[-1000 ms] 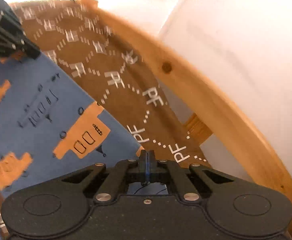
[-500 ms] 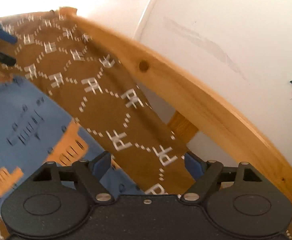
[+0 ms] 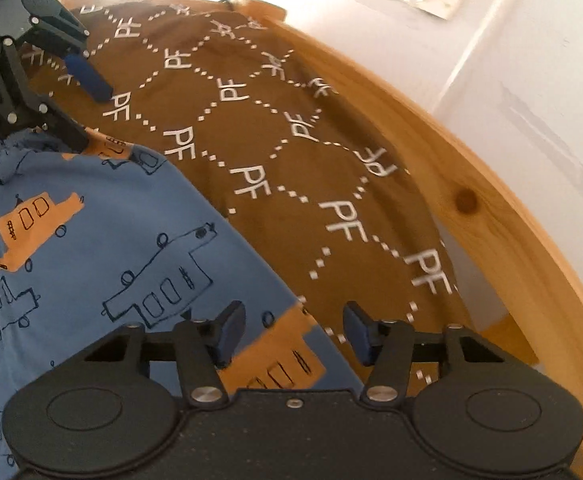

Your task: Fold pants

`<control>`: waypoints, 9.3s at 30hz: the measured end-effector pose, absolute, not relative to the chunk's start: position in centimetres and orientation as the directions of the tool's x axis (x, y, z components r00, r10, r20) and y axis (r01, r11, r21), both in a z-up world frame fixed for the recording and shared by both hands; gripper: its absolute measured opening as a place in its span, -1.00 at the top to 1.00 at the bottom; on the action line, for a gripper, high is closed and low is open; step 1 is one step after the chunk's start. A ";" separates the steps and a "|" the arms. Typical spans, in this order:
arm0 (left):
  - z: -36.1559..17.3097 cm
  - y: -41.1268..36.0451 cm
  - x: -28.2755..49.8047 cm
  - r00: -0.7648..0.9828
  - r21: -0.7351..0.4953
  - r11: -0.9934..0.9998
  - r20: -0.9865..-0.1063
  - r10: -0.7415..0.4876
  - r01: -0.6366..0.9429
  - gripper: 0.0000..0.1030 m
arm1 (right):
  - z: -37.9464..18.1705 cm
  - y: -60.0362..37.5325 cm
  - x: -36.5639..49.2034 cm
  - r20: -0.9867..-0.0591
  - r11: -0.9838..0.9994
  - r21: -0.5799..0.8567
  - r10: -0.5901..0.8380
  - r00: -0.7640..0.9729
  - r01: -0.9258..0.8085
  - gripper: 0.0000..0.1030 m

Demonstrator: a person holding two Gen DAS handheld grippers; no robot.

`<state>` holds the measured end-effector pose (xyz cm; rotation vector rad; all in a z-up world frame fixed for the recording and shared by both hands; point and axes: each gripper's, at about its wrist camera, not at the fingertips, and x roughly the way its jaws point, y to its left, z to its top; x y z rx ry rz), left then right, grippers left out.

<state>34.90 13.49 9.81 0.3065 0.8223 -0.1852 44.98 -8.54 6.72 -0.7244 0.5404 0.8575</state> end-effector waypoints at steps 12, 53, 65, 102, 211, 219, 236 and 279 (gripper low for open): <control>10.4 13.3 33.3 0.702 0.242 0.946 -0.712 0.022 0.216 0.99 | 6.5 -7.6 43.2 -0.671 0.499 -0.397 0.414 0.615 -0.770 1.00; 5.6 8.1 10.2 0.645 0.520 0.504 -0.757 -0.103 0.690 0.99 | -1.5 -16.4 6.4 -0.568 0.545 -0.462 0.424 0.705 -0.700 1.00; 3.7 8.7 10.1 0.598 0.510 0.476 -0.801 -0.042 0.717 0.99 | -1.9 -14.9 4.4 -0.576 0.564 -0.455 0.404 0.711 -0.689 1.00; 3.6 -10.9 10.5 0.647 0.278 0.680 -0.665 -0.374 0.679 -0.76 | 0.6 -32.4 7.8 -0.589 0.965 -0.123 0.118 0.800 -0.233 -0.98; 2.9 -39.4 27.9 0.128 -0.059 0.353 -0.866 -0.482 0.934 0.75 | 1.0 -48.0 5.2 -0.634 0.906 0.391 0.136 0.761 0.164 0.70; 1.7 -39.7 28.6 0.116 -0.058 0.363 -0.890 -0.440 0.930 0.27 | -0.3 -47.4 6.0 -0.671 0.935 0.319 0.106 0.734 0.156 0.45; 2.7 -39.9 28.0 0.112 -0.094 0.371 -0.859 -0.499 0.924 0.68 | 1.9 -48.3 4.8 -0.594 0.940 0.287 0.024 0.804 0.184 0.91; -0.7 -7.6 12.9 0.456 -0.061 0.938 -0.862 -0.222 0.340 -0.98 | -1.0 -41.9 6.4 -0.616 0.959 -0.280 -0.220 0.757 0.051 -0.29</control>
